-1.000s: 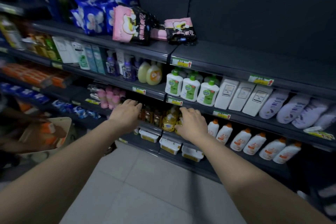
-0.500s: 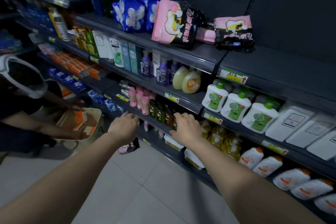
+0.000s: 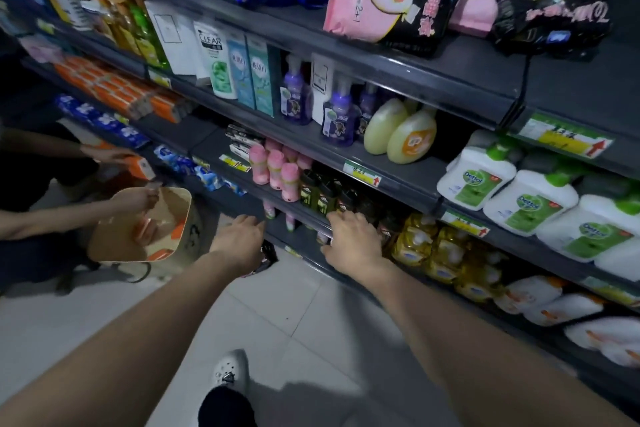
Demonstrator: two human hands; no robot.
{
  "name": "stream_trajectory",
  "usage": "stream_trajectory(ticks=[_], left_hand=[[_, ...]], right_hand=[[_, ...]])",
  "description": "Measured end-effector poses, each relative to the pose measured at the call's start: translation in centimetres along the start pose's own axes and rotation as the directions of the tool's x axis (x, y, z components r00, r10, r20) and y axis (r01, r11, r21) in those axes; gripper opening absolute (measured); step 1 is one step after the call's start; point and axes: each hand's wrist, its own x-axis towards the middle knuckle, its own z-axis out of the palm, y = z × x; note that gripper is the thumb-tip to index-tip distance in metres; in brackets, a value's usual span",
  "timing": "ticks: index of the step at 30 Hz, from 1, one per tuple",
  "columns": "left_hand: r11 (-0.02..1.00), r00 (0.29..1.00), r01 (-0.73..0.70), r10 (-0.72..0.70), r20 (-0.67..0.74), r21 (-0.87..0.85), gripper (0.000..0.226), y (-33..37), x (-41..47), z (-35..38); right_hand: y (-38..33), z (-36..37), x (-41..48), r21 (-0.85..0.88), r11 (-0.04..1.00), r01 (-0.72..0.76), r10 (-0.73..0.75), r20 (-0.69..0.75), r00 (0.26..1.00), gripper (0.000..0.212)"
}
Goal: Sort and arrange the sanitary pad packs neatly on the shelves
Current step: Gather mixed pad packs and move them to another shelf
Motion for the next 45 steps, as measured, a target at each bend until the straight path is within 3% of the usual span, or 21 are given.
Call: stream_trajectory(ticks=[5,8,13,20,28,37,40,45], left_hand=[[0.994,0.991,-0.108,0.107,0.078,0.008,0.047,-4.3,5.5,2.3],[0.988,0.98,-0.155,0.155,0.122,-0.011,0.046,-6.2,8.7,4.5],[0.985,0.965,-0.171,0.175,0.195,-0.034,0.048,-8.2,13.2,10.1],[0.995,0.967,-0.098,0.103,0.232,-0.034,0.049,-10.6,19.9,21.7],[0.992,0.944,-0.122,0.113,0.312,0.011,0.05,-11.4,26.7,37.6],[0.991,0.941,-0.109,0.077,0.328,0.079,0.048,-11.8,36.2,51.1],[0.998,0.95,-0.057,0.043,0.31,0.037,0.05,-12.3,39.8,54.0],[0.995,0.946,0.103,-0.102,0.309,0.013,0.075,-13.8,44.4,57.8]], right_hand=[[-2.9,3.5,4.5,0.028,0.993,-0.119,0.117,0.06,0.991,0.051],[-4.0,5.7,6.7,0.048,0.984,-0.173,0.17,0.059,0.984,0.043],[-4.5,11.0,10.4,0.031,0.977,-0.212,0.207,0.128,0.97,0.049],[-3.5,22.7,17.3,-0.013,0.982,-0.186,0.185,0.203,0.961,0.045],[-1.7,37.2,23.1,-0.05,0.989,-0.141,0.149,0.27,0.951,0.044],[0.9,49.9,28.0,-0.045,0.996,-0.077,0.086,0.256,0.963,0.05],[2.0,52.8,29.3,-0.059,0.997,-0.048,0.062,0.26,0.964,0.051],[3.4,56.1,31.3,-0.04,0.999,-0.009,0.02,0.276,0.961,0.052]])
